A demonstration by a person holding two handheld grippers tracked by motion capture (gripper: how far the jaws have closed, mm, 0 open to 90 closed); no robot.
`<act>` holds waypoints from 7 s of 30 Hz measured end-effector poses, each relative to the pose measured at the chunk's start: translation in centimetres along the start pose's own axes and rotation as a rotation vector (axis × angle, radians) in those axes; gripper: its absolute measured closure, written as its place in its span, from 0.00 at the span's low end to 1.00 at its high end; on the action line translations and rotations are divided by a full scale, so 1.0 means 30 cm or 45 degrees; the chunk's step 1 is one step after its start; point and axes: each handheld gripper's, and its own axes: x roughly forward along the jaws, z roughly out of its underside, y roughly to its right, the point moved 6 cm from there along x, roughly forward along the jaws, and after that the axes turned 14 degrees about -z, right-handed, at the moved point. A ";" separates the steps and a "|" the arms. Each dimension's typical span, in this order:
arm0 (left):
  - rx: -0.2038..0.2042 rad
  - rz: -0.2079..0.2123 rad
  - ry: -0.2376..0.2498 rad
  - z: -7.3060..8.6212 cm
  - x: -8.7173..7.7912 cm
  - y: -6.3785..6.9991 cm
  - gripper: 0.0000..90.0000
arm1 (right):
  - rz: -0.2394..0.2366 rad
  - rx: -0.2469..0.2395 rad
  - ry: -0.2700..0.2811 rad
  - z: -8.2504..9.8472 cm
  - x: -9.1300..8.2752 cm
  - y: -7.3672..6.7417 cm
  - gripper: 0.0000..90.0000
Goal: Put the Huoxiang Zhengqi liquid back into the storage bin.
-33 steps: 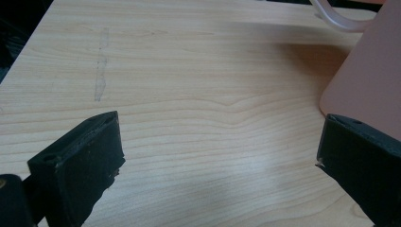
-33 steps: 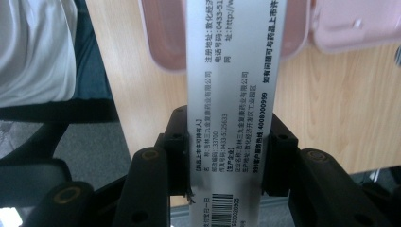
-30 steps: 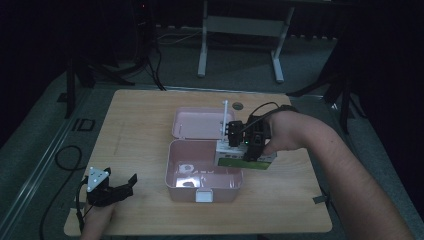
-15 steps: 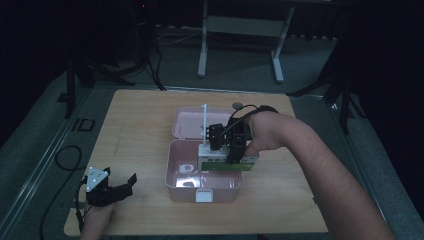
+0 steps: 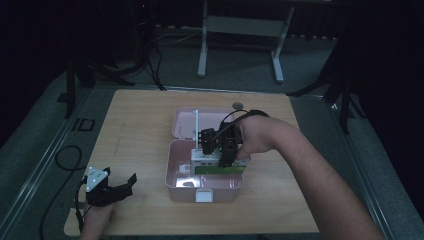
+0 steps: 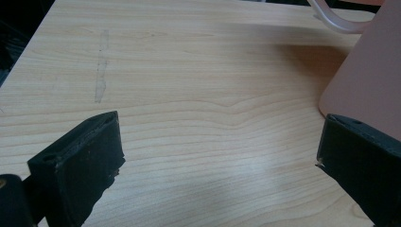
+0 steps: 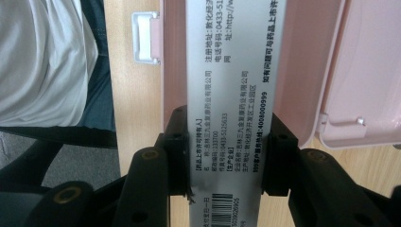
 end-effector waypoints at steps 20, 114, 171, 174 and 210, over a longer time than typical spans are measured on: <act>-0.002 0.008 0.006 -0.002 -0.003 0.002 0.02 | -0.047 0.003 -0.009 -0.017 0.120 0.029 0.69; 0.004 0.013 0.002 0.001 -0.002 0.003 0.02 | -0.074 0.033 0.019 -0.007 0.460 0.113 0.69; -0.021 0.012 0.013 -0.004 -0.004 -0.003 0.02 | 0.060 0.214 0.545 0.082 0.187 0.128 0.12; -0.021 0.012 0.012 -0.004 -0.003 -0.003 0.02 | 0.099 0.260 0.622 0.125 0.169 0.125 0.12; -0.012 0.012 0.003 -0.002 -0.003 0.007 0.02 | 0.350 0.916 1.119 0.591 0.293 0.109 0.12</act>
